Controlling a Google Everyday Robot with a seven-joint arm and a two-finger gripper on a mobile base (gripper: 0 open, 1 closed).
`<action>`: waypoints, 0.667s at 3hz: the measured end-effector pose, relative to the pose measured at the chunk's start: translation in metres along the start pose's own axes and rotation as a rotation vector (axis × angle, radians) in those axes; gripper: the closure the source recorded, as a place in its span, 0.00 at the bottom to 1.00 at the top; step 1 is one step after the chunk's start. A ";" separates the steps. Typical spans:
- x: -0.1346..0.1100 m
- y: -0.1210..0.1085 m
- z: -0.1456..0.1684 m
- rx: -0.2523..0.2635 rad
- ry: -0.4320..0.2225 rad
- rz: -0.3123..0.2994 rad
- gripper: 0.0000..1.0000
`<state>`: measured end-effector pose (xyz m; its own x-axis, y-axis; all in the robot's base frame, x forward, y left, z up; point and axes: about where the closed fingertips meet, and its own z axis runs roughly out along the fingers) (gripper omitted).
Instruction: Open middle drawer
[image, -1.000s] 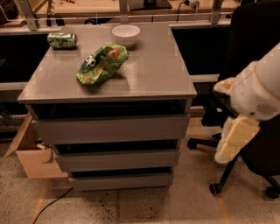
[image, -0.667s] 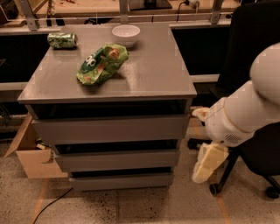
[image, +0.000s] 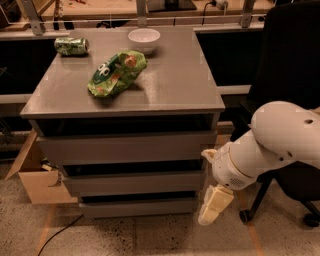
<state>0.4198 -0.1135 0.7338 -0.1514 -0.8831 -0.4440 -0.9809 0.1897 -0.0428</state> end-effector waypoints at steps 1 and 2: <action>0.015 -0.001 0.027 -0.036 -0.038 0.022 0.00; 0.049 -0.003 0.081 -0.058 -0.070 0.070 0.00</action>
Offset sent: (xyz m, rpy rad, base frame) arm 0.0125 -0.0176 -0.1454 0.1213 0.0829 -0.0725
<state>0.4254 -0.1225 0.6398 -0.2127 -0.8362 -0.5056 -0.9740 0.2229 0.0411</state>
